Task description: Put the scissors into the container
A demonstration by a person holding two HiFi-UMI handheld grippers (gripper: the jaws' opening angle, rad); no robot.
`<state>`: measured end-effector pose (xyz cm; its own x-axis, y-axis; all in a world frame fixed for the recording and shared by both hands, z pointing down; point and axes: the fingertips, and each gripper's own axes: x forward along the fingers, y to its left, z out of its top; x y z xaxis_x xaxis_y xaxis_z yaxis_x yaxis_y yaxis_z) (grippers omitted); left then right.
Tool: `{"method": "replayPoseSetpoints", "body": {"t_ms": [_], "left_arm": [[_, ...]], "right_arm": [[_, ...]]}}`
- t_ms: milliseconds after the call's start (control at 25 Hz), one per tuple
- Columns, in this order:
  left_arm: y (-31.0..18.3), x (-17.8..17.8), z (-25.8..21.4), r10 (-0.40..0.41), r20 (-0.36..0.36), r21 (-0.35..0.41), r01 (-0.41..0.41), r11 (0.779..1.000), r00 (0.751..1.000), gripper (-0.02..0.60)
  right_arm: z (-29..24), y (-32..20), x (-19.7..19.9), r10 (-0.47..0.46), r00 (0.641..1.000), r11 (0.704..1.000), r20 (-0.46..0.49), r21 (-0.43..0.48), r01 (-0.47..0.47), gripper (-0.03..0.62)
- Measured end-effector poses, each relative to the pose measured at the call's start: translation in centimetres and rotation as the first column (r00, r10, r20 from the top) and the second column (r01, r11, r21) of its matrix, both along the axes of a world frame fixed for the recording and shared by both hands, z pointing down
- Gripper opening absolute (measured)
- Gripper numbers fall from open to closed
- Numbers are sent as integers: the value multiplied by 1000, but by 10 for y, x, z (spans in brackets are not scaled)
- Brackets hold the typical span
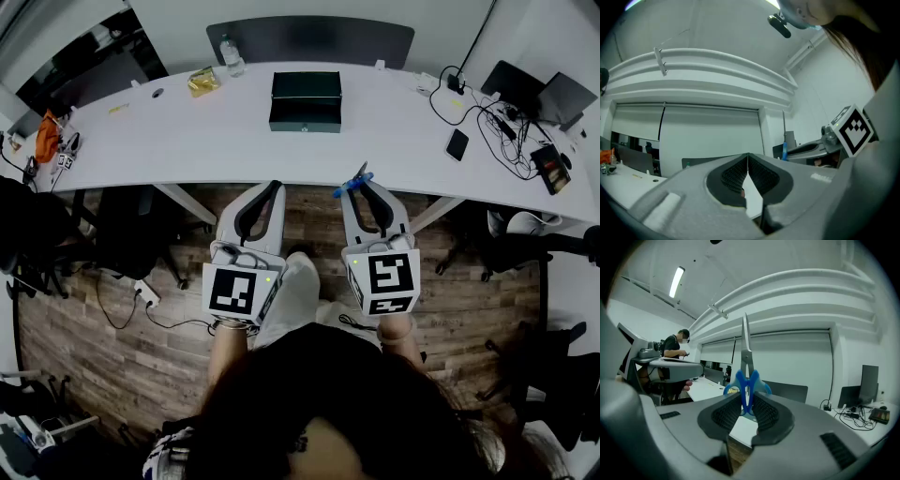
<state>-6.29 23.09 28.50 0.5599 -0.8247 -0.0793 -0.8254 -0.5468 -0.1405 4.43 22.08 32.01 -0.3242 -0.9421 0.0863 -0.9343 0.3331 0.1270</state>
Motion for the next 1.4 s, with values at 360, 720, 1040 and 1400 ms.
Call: {"method": "replayPoseSetpoints", "body": {"t_ms": [360, 720, 1040, 1400], "left_arm": [[-21, 3, 0, 3, -2, -3, -3, 1000, 1000, 20], [-56, 7, -2, 15, -1, -16, -15, 1000, 1000, 20], [-100, 9, -2, 19, 4, -26, -19, 999, 1000, 20], [-149, 11, 5, 19, -4, -49, -20, 999, 1000, 20]], "right_arm": [[2, -18, -3, -15, 1000, 1000, -7, -1, 15, 84], [7, -52, -5, -24, 1000, 999, -6, -31, 23, 84], [10, -94, -1, -18, 1000, 999, -6, -45, 18, 84], [19, -141, -1, -31, 999, 997, -12, -75, 30, 84]]}}
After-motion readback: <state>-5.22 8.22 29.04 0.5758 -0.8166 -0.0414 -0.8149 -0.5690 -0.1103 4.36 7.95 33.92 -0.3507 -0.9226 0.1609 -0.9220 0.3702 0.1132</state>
